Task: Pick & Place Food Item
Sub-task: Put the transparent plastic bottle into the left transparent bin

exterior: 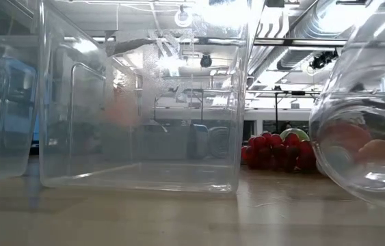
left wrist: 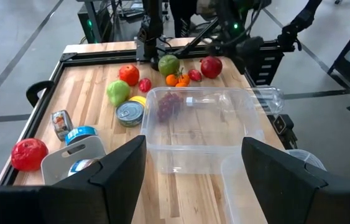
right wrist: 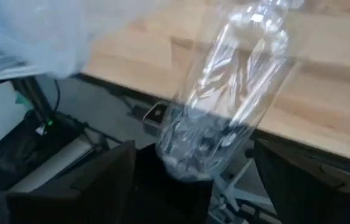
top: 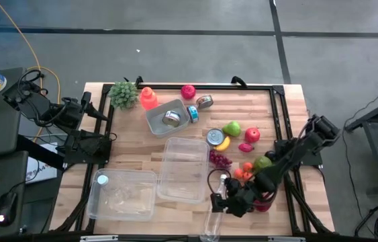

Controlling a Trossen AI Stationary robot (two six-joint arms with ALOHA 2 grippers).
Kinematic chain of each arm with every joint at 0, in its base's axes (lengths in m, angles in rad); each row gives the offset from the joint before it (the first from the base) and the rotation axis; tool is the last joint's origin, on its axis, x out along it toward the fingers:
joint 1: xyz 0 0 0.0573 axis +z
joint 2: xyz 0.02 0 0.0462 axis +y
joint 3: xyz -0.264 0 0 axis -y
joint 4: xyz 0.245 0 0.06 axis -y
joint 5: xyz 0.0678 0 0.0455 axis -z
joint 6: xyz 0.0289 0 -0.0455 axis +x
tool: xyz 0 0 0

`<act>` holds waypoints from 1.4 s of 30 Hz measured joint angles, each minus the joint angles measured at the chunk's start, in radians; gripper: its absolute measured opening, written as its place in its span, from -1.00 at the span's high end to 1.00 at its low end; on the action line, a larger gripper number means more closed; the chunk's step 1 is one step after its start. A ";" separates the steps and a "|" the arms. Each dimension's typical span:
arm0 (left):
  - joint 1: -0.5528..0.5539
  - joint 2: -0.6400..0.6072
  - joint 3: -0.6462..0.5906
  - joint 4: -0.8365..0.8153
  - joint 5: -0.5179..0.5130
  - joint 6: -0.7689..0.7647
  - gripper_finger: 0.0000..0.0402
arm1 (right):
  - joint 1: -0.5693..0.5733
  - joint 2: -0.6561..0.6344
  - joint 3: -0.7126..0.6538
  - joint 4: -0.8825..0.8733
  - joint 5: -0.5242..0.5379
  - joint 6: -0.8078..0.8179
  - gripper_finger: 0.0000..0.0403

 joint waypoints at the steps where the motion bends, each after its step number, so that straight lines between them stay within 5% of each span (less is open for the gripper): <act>1: 0.000 0.000 0.000 0.000 0.000 -0.001 -0.28 | 0.000 0.013 0.000 0.018 -0.014 0.007 -0.56; 17: 0.000 0.000 0.000 0.000 0.000 -0.046 -0.28 | -0.012 0.142 0.000 0.137 -0.042 -0.012 -0.56; 42: 0.000 0.000 0.000 0.000 0.000 -0.065 -0.28 | -0.061 0.246 0.006 0.019 -0.033 -0.195 -0.56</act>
